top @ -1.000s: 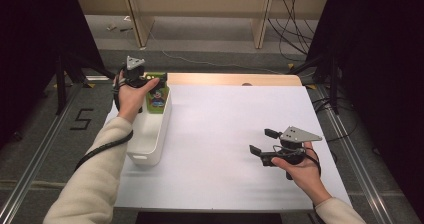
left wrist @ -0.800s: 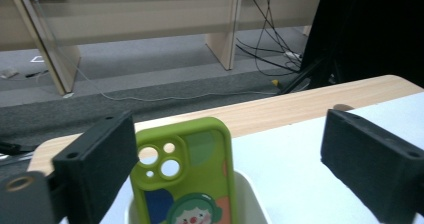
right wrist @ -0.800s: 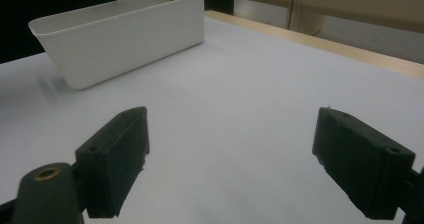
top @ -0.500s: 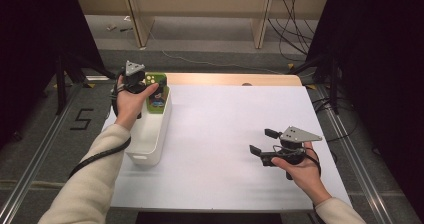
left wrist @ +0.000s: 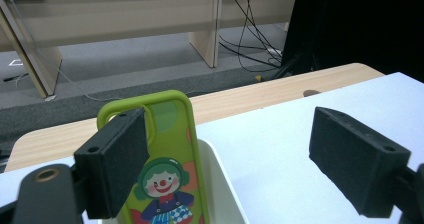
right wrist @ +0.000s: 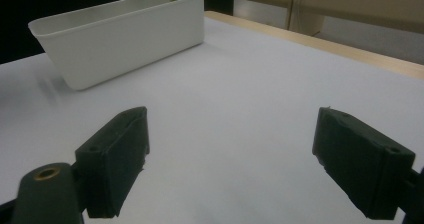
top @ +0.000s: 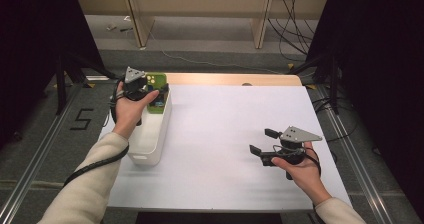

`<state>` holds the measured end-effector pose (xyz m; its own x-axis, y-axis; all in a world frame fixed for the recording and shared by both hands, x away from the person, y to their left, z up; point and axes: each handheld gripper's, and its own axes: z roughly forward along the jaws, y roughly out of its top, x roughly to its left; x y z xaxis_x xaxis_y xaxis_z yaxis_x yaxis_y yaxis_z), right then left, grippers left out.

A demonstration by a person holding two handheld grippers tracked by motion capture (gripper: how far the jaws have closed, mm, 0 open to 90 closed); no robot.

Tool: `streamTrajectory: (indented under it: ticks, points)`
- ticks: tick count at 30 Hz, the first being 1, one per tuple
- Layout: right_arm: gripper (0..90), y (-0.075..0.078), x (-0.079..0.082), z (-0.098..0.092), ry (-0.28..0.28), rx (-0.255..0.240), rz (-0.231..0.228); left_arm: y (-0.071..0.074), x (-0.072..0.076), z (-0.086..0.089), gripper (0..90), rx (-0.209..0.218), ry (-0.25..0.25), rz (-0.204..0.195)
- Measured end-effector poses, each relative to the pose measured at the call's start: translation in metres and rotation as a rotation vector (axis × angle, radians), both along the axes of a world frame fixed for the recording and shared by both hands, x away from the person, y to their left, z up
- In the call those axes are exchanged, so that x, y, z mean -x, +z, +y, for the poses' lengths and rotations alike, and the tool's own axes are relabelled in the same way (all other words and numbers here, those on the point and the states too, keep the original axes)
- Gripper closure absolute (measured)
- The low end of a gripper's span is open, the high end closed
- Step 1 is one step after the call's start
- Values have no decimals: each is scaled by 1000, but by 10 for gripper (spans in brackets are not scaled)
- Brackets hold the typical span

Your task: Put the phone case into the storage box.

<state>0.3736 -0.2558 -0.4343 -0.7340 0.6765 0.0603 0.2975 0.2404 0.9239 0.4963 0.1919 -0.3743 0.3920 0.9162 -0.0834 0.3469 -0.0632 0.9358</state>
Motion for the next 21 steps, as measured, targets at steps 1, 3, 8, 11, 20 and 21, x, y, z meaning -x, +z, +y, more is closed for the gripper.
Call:
streamTrajectory:
  ticks: [1,3,8,11,20,21]
  points:
    - [160,0,0,0,0,0,0,0,2,0,154,6,-4,-1]
    - [160,0,0,0,0,0,0,0,5,-1,155,13,-13,-2]
    - [160,0,0,0,0,-1,-1,-1,18,-4,155,17,-44,-13]
    - [160,0,0,0,1,0,0,1,24,-5,155,18,-63,-20]
    - [160,0,0,1,2,-1,0,-2,41,-6,155,26,-86,-27]
    - [160,0,0,0,2,-2,0,-3,43,-6,155,24,-90,-27]
